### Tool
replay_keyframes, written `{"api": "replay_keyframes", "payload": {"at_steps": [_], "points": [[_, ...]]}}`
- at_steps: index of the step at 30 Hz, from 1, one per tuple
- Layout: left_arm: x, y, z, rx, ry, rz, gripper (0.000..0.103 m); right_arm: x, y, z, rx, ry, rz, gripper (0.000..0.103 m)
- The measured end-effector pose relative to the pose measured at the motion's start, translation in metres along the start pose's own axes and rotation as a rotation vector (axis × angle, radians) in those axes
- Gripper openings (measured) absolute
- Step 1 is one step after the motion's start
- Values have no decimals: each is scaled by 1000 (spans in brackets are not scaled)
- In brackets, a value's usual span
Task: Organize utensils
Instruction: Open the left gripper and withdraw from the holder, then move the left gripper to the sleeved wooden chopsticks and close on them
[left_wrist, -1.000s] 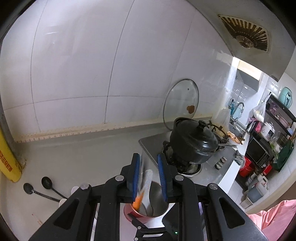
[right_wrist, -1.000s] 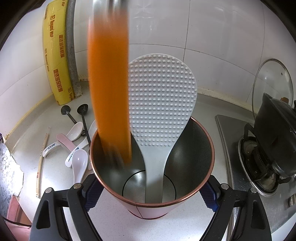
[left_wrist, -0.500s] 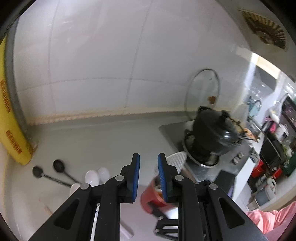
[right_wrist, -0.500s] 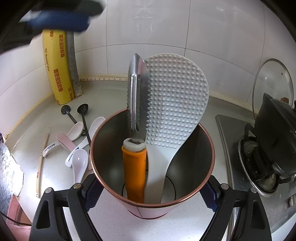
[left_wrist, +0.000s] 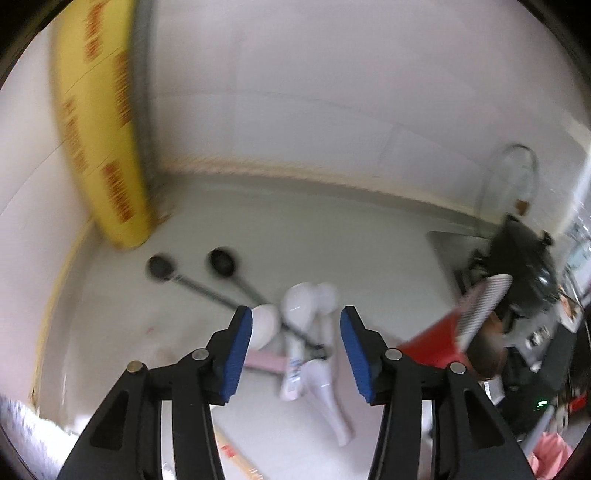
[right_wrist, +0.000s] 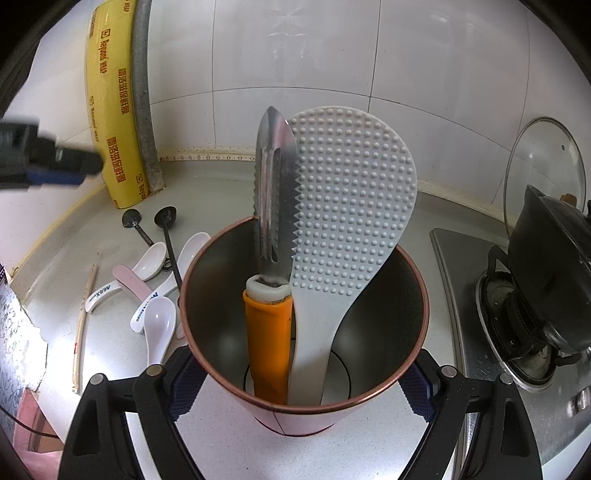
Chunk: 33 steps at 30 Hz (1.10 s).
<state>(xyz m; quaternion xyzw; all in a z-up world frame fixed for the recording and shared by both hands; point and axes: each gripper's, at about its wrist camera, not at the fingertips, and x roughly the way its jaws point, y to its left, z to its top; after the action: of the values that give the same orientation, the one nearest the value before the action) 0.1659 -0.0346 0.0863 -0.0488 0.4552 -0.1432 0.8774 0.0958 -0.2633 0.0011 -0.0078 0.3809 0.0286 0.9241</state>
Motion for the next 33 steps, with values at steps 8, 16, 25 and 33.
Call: {"api": "replay_keyframes", "payload": {"at_steps": [8,16,25,33], "points": [[2,48,-19,-140,27,65,51,-4,-6,0,17,-14,27,91],[4,56,-22,-166,32,68,51,-10,-10,1,39,-32,50,91],[6,63,-27,-189,43,73,51,-9,-14,0,54,-18,62,92],[6,73,-33,-214,46,83,51,-1,-11,3,47,15,42,93]]}}
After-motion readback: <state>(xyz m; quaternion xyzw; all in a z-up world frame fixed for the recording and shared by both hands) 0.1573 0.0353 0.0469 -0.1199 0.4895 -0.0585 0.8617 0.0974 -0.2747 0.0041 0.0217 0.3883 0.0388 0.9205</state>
